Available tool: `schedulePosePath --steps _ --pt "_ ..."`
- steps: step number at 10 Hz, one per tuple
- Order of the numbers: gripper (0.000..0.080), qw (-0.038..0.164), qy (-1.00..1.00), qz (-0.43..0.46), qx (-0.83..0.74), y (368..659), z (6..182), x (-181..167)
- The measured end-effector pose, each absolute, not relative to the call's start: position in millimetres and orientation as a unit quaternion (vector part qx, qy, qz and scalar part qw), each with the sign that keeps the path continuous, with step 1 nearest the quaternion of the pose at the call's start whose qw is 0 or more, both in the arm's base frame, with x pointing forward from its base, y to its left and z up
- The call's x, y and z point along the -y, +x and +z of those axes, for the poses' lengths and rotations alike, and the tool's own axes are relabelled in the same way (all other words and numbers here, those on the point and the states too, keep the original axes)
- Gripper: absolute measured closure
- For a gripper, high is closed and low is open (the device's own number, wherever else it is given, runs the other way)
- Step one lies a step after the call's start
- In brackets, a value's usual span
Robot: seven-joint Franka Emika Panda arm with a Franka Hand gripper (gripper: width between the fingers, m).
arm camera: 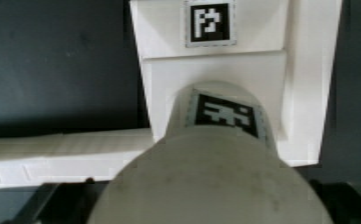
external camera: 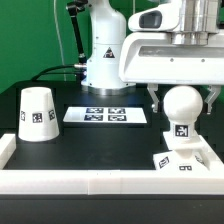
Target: Assemble lamp
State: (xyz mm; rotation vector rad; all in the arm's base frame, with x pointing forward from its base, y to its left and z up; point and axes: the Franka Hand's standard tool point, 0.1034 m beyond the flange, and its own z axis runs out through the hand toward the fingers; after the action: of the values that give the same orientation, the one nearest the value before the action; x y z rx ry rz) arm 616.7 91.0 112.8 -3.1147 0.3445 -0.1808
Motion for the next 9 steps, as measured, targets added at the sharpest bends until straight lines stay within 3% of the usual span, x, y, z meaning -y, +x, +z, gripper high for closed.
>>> schedulePosePath --steps 9 --pt "0.0222 0.031 -0.885 -0.011 -0.464 604.0 106.5 -101.9"
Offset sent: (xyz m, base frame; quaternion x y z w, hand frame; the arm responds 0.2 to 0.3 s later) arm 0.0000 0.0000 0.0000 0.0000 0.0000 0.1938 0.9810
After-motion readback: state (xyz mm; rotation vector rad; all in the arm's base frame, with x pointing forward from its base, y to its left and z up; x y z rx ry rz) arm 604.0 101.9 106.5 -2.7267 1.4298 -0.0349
